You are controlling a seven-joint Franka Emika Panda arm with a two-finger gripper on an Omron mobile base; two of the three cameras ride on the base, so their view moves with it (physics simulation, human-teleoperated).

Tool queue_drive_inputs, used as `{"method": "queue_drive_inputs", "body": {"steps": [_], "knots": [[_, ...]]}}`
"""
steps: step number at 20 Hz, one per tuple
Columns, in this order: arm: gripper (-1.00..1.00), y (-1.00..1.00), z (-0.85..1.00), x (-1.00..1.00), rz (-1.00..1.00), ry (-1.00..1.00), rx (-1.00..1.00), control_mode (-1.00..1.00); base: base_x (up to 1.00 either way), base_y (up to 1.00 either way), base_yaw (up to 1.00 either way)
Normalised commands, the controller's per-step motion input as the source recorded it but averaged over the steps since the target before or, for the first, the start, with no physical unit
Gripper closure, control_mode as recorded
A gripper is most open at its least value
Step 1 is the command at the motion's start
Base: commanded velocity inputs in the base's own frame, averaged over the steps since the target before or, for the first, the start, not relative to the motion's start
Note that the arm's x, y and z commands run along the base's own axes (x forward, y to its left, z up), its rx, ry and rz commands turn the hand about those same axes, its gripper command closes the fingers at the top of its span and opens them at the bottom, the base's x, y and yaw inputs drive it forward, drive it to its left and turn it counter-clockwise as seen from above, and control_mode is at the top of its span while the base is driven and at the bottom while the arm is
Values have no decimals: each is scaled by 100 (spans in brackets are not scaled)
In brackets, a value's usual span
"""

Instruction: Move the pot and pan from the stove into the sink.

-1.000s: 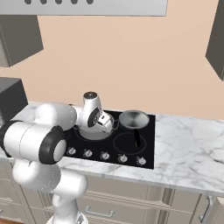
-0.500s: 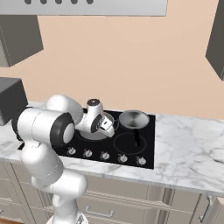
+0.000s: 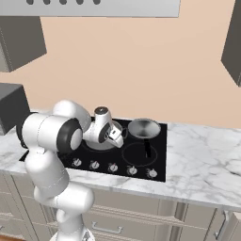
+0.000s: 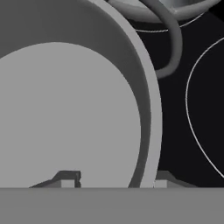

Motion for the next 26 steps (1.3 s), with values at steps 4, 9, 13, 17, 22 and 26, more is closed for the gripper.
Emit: {"method": "queue_drive_inputs", "body": {"steps": [4,9,13,17,22,26], "knots": [[100,-1,56,-2,-5,2,4,-100,0,0,0],[100,-2,82,-18,0,5,7,-100,0,0,0],[100,-6,83,-43,1,4,6,-100,0,0,0],[100,-5,75,-65,2,0,4,-100,0,0,0],[100,-1,55,-92,4,-7,1,-100,0,0,0],[100,0,23,-88,8,-21,0,-100,0,0,0]]}}
